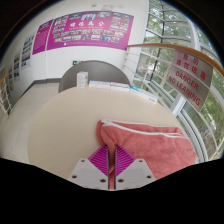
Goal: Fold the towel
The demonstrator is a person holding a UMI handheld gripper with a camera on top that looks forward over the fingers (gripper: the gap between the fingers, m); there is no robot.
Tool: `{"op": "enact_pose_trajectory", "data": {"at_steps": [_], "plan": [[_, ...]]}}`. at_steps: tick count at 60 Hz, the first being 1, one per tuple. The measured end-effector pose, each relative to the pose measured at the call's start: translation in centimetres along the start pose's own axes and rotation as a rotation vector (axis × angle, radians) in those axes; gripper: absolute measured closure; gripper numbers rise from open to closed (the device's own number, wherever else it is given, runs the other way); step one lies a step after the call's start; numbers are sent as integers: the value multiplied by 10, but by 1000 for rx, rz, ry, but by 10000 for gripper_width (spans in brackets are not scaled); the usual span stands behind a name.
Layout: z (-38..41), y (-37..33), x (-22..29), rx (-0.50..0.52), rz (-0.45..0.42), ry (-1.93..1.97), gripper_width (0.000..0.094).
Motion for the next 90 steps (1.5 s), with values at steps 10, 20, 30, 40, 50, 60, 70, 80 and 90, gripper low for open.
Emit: {"op": "enact_pose_trajectory", "data": {"at_steps": [10, 20, 30, 40, 50, 60, 70, 80, 90], "plan": [[18, -5, 10, 111, 13, 96, 904], [68, -61, 76, 360, -42, 268, 904], [44, -100, 141, 504, -119, 385, 898], [-46, -42, 96, 378, -43, 359, 896], [-130, 2, 47, 208, 42, 290, 570], [-175, -24, 54, 105, -7, 234, 89], [-164, -88, 67, 103, -41, 148, 78], [-129, -166, 69, 91, -61, 127, 84], [-113, -252, 65, 39, -89, 123, 80]]}}
Point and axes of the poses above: the point between the fingertips, and its own axes, seen from behind it with the camera up: z to the left, x up, y forward, the way the camera looks, the point moved 2 cm from there along -y, backward, against the way the camera looks, and after that the axes turned 4 degrees about -z, right-handed, at the moved point
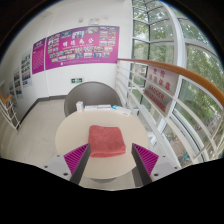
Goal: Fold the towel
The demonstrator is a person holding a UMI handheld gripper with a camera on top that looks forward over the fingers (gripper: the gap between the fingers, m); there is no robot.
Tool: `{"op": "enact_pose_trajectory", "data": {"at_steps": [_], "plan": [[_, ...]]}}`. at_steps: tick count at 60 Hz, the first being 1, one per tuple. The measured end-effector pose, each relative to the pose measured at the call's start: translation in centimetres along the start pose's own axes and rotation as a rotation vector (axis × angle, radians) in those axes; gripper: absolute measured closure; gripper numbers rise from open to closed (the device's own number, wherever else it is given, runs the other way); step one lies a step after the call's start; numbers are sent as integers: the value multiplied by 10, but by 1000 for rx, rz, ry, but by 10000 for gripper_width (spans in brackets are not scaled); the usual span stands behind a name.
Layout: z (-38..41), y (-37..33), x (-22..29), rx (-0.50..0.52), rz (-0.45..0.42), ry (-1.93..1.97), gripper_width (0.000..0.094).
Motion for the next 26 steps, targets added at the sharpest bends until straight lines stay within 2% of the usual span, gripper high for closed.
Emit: {"op": "enact_pose_trajectory", "data": {"at_steps": [12, 26], "plan": [[24, -87, -3, -32, -35, -16, 82], [33, -128, -7, -25, -60, -14, 80]]}}
Point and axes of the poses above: the point between the fingertips, and its own axes, seen from behind it with the camera up: z to the left, x up, y forward, the way the camera looks, the point moved 2 cm from there along -y, backward, against the way the camera looks, and after that the axes turned 4 degrees about -z, right-handed, at the moved point
